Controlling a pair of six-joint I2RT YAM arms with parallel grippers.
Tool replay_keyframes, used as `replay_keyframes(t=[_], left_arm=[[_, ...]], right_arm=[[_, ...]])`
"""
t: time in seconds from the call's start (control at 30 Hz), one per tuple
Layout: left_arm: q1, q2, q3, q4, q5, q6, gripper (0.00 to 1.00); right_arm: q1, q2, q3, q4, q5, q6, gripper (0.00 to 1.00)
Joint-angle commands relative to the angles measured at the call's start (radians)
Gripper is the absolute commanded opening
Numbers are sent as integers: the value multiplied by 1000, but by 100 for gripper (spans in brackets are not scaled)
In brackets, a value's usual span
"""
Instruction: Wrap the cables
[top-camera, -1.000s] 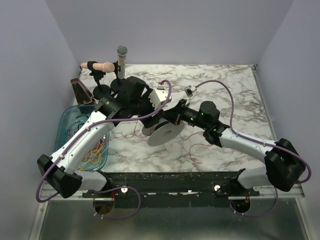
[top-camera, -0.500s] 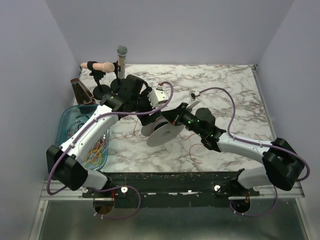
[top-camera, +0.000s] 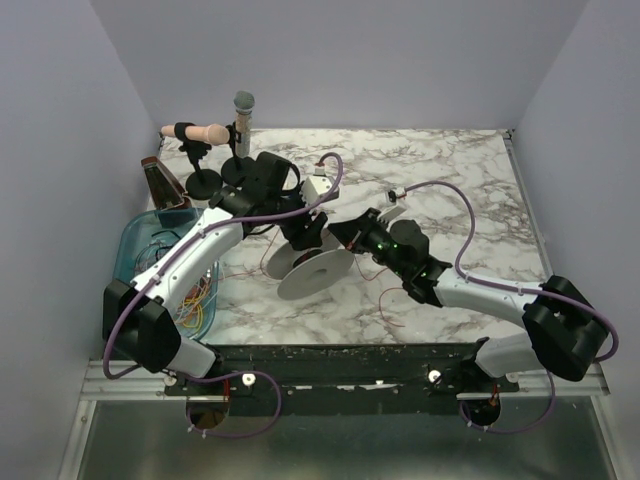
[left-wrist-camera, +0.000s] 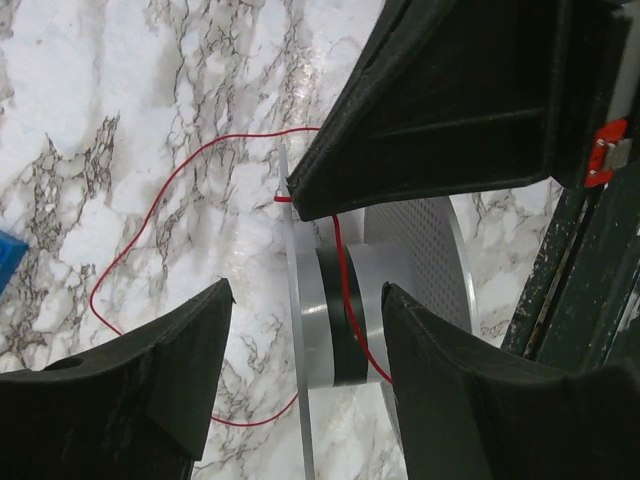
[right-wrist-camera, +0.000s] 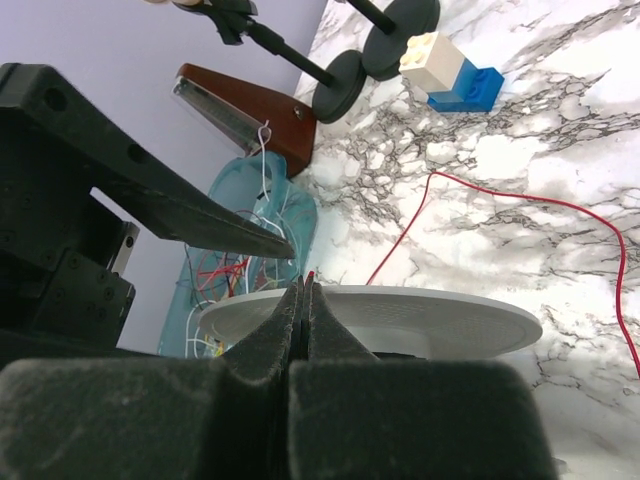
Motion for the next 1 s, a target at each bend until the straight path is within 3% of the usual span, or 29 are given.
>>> replay_keyframes(t=[0.0, 0.27, 0.47, 0.5, 0.53, 0.77, 0.97], left_arm=[[6, 24, -13, -8, -44, -64, 69], [56, -38, 38, -158, -107, 40, 66], [63, -21, 33, -258, -107, 71, 15], [63, -21, 30, -264, -101, 62, 3], [63, -26, 30, -256, -101, 37, 0], [63, -76, 29, -112, -124, -248, 0], [52, -136, -85, 141, -334, -590, 0]], right_arm=[[19, 12, 42, -40, 31, -30, 1], [31, 48, 113, -69, -47, -88, 1], [45, 66, 142, -84, -64, -106, 1], [45, 68, 144, -87, -69, -106, 1], [45, 68, 151, -95, -72, -109, 1], [56, 49, 229, -192, -77, -192, 1], [56, 104, 308, -255, -133, -240, 1]])
